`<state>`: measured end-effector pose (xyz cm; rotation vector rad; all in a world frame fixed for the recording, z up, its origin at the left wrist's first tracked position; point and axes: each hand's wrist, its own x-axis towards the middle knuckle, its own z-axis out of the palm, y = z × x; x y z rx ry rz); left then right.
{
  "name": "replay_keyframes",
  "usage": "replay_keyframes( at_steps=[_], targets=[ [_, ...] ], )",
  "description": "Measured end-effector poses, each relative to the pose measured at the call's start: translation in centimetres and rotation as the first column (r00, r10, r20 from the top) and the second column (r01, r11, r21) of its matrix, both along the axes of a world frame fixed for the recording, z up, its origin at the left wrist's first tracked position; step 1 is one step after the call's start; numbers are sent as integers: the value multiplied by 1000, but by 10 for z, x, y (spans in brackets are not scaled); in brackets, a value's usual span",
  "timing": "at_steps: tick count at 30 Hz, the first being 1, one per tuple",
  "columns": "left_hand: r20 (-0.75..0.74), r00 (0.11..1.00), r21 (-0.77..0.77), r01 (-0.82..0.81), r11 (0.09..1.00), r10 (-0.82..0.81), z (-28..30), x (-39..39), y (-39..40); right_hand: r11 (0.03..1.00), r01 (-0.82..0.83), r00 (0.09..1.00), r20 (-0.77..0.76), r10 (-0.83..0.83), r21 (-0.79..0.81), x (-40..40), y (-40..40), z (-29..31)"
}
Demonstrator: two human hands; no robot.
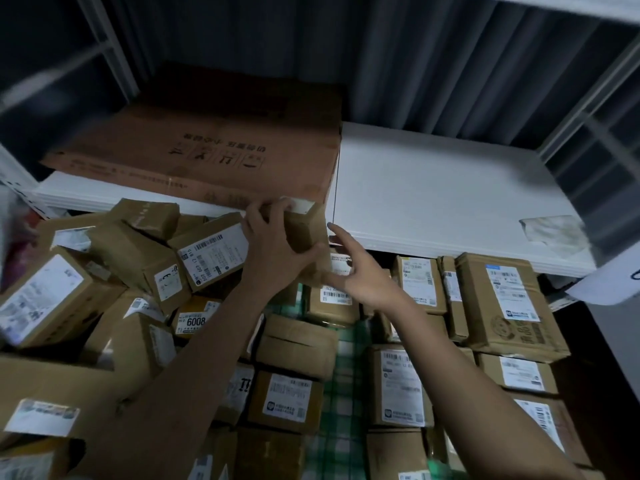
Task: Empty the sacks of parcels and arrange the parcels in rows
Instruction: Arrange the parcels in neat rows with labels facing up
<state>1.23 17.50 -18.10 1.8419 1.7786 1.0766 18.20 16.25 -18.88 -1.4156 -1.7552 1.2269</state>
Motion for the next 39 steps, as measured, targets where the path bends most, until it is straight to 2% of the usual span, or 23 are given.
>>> replay_keyframes(
  at_steps=[2,6,8,10,11,12,13,15,16,18,20,21,23,25,29,31,32,35,39],
  targets=[
    [96,995,2,36,999,-36,6,2,-8,998,1,1000,14,-2,69,-7,-4,3],
    [351,931,-56,131,990,-103,13,-3,-24,942,48,944,292,-152,333,-7,-15,6],
    [554,830,-166,185,969,-63,19,-6,-31,817,-56,900,383,-208,575,1,-23,2],
    [752,651,-362,270,892,108,23,-10,-36,640,-155,859,422,-288,753,10,-27,-6],
    [792,593,-423,357,833,148,21,-14,-39,571,-201,845,436,-310,796,14,-29,-12],
    [802,588,-439,456,774,109,19,-18,-43,522,-241,838,447,-313,818,16,-34,-14],
    [806,589,-439,526,728,61,15,-21,-46,499,-260,837,451,-311,827,16,-36,-17],
    [800,600,-433,536,725,34,11,-22,-51,519,-257,835,458,-305,815,18,-41,-19],
    [786,616,-434,494,753,49,11,-21,-54,556,-235,834,459,-306,797,20,-45,-19],
    [774,628,-419,406,813,85,12,-16,-58,708,-93,874,398,-278,700,23,-53,-19],
    [798,595,-386,391,835,91,13,-12,-62,873,149,951,175,-255,464,26,-62,-12],
    [814,575,-371,400,838,86,11,-12,-64,919,245,963,32,-267,308,26,-65,-8],
    [837,541,-359,427,830,84,8,-10,-69,942,334,907,-263,-327,-21,28,-68,2],
    [856,506,-360,437,825,105,7,-6,-74,918,307,830,-400,-388,-253,30,-68,5],
    [869,487,-360,502,786,86,4,2,-87,910,302,791,-458,-405,-283,31,-72,7],
    [844,533,-383,526,760,57,4,3,-92,882,350,735,-491,-468,-316,38,-74,9],
    [823,567,-402,526,749,44,3,2,-94,876,355,740,-475,-476,-326,44,-75,9],
    [780,623,-435,474,765,57,-4,2,-97,886,262,817,-401,-414,-381,62,-87,7],
    [774,628,-402,389,829,81,-10,5,-100,862,75,896,-345,-278,-502,77,-109,2]
  ],
)
